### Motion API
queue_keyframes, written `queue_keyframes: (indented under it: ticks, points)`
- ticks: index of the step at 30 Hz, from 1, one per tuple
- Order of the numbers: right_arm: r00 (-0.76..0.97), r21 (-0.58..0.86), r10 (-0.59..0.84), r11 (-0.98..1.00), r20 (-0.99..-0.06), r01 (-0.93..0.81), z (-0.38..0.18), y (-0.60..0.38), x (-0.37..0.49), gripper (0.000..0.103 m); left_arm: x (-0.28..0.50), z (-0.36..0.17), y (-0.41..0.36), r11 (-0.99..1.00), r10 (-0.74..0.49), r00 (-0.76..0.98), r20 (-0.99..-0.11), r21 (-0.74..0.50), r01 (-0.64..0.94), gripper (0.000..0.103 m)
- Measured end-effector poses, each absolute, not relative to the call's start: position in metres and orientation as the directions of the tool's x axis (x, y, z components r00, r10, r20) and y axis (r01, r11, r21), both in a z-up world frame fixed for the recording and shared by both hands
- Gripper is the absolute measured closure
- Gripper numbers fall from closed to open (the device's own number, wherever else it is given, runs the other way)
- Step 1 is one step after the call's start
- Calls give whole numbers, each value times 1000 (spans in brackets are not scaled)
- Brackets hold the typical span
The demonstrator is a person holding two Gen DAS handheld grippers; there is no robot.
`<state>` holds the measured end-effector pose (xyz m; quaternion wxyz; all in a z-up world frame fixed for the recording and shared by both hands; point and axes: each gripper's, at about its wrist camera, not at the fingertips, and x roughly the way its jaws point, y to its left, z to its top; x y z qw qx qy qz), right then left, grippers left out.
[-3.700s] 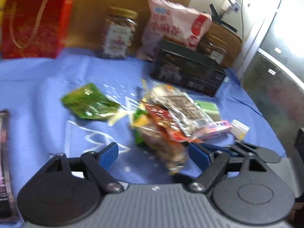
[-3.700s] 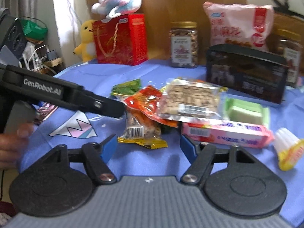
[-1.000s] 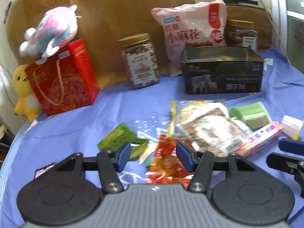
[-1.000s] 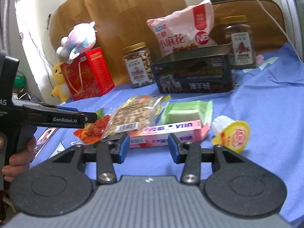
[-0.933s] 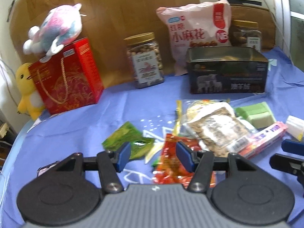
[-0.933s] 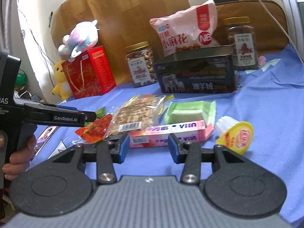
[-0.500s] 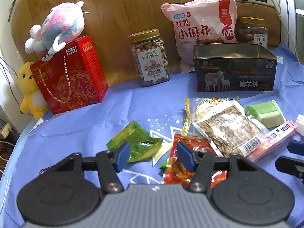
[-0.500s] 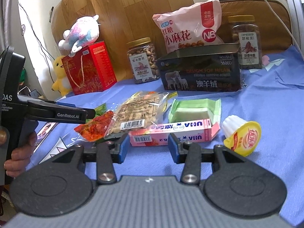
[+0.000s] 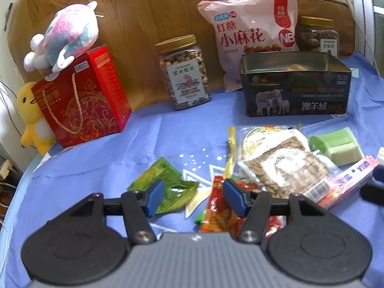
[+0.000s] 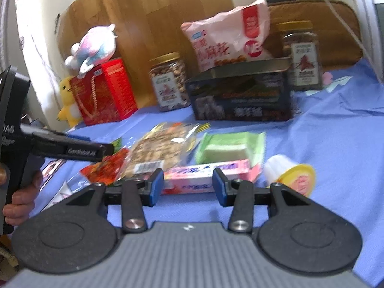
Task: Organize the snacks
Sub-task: 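Move the left tool toward the white cup with yellow lid, then close the left tool around the white yellow-lidded cup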
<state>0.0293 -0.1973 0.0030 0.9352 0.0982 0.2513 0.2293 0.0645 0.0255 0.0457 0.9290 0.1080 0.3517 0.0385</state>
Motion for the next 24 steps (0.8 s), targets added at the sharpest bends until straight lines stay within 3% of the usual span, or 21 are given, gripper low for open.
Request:
queue_keyframes:
  ticks: [7,15,24]
  points:
    - [844,295,375,916,-384,-273,9,-248,17,54,57,58,-9,972,-91,765,-638,109,207,48]
    - [868,143,308,951,-389,-274,4,-255,0,40,69,55,-62,870,-434,596,-675,-141,473,48]
    - [878,123,233,972,-418,-199,-10,-280,0,38,75,36,-114,787,-527,452,-719,-213,579,48]
